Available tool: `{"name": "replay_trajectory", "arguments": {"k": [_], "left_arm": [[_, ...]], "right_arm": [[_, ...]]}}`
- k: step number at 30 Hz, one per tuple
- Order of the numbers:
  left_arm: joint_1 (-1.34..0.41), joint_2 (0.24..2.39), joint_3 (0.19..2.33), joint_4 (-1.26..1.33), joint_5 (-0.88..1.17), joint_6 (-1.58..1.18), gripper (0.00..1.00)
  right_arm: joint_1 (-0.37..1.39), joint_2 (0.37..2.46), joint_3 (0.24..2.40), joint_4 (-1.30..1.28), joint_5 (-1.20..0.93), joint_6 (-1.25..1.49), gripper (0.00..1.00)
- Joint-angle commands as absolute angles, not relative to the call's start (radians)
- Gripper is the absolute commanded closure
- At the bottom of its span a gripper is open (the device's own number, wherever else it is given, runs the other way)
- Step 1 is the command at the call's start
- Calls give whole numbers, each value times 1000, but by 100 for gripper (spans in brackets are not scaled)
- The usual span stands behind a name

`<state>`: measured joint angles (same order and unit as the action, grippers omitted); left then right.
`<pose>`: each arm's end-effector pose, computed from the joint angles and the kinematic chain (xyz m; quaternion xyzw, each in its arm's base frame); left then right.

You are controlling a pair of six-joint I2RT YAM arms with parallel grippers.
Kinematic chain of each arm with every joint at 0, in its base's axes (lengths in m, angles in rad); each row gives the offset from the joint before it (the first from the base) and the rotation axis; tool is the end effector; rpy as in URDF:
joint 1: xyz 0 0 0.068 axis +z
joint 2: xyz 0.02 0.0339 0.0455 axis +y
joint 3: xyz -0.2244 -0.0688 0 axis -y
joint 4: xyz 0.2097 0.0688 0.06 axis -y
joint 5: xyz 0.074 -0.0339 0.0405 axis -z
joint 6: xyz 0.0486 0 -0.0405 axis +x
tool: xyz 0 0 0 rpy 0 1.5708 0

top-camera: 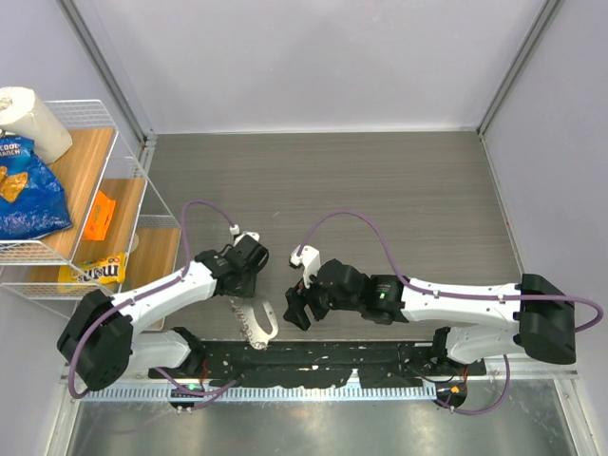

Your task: Put the keys on the keyring

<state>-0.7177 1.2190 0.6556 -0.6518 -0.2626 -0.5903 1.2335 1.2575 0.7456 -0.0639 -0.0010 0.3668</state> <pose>0.1545 -0.1182 0.1495 0.0390 0.9753 -0.0044 0.2176 0.0879 0.2509 0.2098 -0.3692 0.7974 0.3427 0.3321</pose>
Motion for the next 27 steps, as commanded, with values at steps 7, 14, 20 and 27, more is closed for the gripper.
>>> {"name": "replay_trajectory", "arguments": {"k": [7,14,20,27], "left_arm": [[-713,1235,649,-652,-282,-577,76],[-713,1255,652,-655,-276,-574,82],[-713,1247,660,-660,-275,-574,99],[-716,1164,684,-673,-210,-568,100]], "right_arm": [[1246,1258,770,-14,14,376,24],[1247,1252,769,-15,15,376,24],[1249,1244,767,-17,15,376,24],[1250,1210,793,-66,17,341,24]]}}
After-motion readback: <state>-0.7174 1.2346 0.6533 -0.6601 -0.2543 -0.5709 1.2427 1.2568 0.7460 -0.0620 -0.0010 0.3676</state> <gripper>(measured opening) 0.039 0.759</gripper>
